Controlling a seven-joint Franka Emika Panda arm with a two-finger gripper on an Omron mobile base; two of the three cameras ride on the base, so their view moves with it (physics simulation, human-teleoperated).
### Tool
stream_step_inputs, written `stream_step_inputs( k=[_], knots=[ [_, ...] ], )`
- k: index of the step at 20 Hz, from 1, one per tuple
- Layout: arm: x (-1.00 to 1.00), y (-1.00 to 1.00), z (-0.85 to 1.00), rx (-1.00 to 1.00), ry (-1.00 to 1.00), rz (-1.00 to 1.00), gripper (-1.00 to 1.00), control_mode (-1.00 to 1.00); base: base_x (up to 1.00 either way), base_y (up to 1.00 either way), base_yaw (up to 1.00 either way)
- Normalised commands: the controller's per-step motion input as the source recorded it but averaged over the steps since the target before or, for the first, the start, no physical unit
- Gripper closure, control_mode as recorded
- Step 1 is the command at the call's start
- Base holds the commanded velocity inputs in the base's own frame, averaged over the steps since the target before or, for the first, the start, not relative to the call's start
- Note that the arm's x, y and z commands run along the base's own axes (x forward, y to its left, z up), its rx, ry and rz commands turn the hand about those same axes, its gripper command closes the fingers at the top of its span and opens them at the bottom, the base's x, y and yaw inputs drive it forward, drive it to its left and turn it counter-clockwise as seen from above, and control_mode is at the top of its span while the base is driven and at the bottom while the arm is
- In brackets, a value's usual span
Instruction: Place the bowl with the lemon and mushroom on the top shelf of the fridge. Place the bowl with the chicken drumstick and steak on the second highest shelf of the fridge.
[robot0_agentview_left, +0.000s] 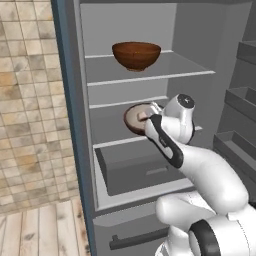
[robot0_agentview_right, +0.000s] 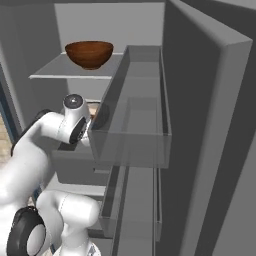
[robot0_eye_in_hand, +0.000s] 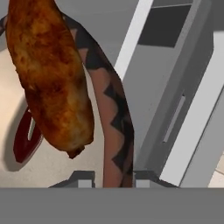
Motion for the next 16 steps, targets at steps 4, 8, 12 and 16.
stream_step_inputs(
  k=[4, 8, 12, 16],
  knots=[
    [0.60, 0.00, -0.25, 0.00, 0.00, 0.00, 1.00, -1.00, 0.00, 0.00, 0.00],
    [0.56, 0.00, -0.34, 0.00, 0.00, 0.00, 1.00, -1.00, 0.00, 0.00, 0.00],
    [0.53, 0.00, -0.28, 0.00, 0.00, 0.00, 1.00, -1.00, 0.00, 0.00, 0.00],
    [0.64, 0.00, -0.18, 0.00, 0.00, 0.00, 1.00, -1.00, 0.00, 0.00, 0.00]
  ],
)
